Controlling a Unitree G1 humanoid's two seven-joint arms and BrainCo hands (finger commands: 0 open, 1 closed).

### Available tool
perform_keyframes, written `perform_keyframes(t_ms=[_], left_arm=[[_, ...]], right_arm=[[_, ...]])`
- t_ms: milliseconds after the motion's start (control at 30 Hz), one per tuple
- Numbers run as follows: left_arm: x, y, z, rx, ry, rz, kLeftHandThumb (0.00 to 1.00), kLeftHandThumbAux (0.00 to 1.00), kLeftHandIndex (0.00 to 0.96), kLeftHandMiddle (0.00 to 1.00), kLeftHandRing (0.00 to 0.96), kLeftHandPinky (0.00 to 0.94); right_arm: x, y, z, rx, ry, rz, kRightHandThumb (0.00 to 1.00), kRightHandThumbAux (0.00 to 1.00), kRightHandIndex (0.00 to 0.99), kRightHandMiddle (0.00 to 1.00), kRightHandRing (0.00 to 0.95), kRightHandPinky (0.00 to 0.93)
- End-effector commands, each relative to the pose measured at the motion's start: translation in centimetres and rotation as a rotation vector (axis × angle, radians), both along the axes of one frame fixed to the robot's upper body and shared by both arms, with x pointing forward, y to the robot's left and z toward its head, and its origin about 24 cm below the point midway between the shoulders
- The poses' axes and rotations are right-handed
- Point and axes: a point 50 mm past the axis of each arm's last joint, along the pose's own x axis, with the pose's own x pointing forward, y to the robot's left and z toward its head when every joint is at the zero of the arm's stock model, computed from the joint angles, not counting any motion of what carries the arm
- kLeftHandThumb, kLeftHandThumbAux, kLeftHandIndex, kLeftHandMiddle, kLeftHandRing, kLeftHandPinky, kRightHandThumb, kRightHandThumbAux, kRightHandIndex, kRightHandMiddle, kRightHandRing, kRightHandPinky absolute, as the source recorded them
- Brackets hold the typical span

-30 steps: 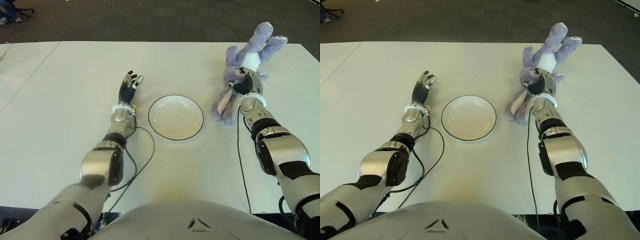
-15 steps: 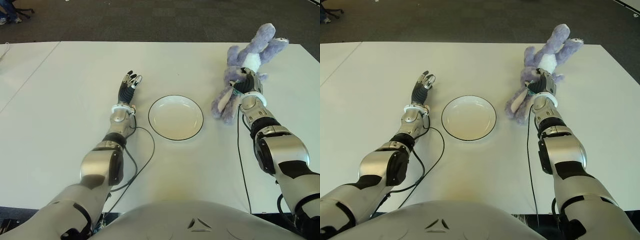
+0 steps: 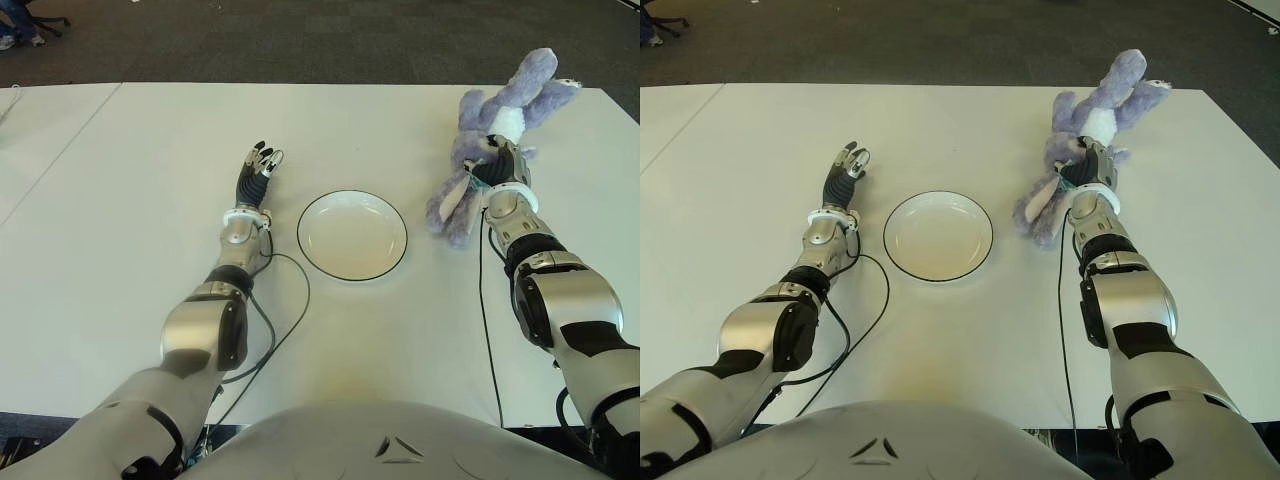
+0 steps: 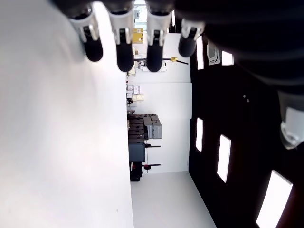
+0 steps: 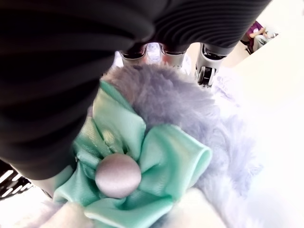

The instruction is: Put the doll into the plate.

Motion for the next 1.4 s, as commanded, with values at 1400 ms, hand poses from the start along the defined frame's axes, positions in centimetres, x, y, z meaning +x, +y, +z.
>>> perform_keyframes(t_ms=[1400], left_arm=[[-6.7, -1.3, -8.1, -0.121, 0.409, 0.024, 0.0, 0.408, 0.085, 0.147, 0.141, 0.11]], right_arm=[[1.7, 3.6, 7.6, -0.133, -0.524, 0.322, 0.701, 0.713, 0.44, 0.856, 0.86, 0.836]])
